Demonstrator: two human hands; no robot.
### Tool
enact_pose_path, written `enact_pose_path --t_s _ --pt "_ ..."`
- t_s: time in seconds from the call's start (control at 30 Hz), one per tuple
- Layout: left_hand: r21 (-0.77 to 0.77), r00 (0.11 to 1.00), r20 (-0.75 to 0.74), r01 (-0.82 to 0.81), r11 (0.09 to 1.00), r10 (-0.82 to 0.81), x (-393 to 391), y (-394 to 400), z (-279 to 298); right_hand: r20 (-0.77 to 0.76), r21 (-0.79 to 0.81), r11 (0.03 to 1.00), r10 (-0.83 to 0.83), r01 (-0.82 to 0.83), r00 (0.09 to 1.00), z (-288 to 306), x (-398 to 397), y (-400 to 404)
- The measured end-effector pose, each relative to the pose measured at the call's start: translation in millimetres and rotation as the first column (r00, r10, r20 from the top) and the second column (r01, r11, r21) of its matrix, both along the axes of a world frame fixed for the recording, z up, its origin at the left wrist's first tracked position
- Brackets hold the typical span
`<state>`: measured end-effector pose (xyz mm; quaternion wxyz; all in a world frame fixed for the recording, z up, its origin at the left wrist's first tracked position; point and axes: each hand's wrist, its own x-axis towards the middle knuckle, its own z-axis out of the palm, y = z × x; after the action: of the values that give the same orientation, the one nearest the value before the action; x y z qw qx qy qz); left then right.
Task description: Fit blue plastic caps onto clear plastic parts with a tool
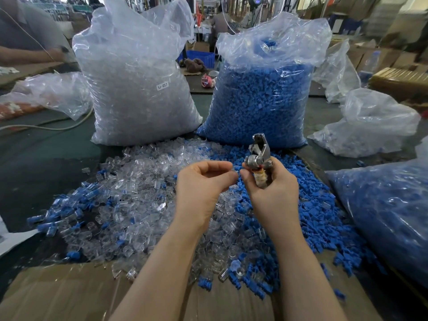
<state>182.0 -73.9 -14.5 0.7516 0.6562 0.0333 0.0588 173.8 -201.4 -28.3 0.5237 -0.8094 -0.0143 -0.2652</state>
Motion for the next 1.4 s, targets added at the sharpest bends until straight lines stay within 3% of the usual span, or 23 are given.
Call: enact_pose_path --t_s 0.13,0.5,0.97,1.4 --pt "0.028 0.999 0.031 -0.006 1.0 0.005 -2 -2 1 -0.012 -0.023 1.0 -0.016 0.016 1.0 -1 0 1" --pt "0.104 0.997 0.076 -0.039 0.994 0.032 -5 -3 5 -0.111 0.165 0.982 0.111 -0.092 0.988 1 2 -3" --pt "0.237 0.987 0.142 -0.108 0.965 0.076 -3 -1 1 -0.175 0.153 0.975 0.187 -0.161 0.967 3 -1 -4" --pt "0.182 0.987 0.161 -0.013 0.983 -0.016 2 16 3 -0.343 -0.151 0.936 0.252 -0.318 0.905 0 2 -14"
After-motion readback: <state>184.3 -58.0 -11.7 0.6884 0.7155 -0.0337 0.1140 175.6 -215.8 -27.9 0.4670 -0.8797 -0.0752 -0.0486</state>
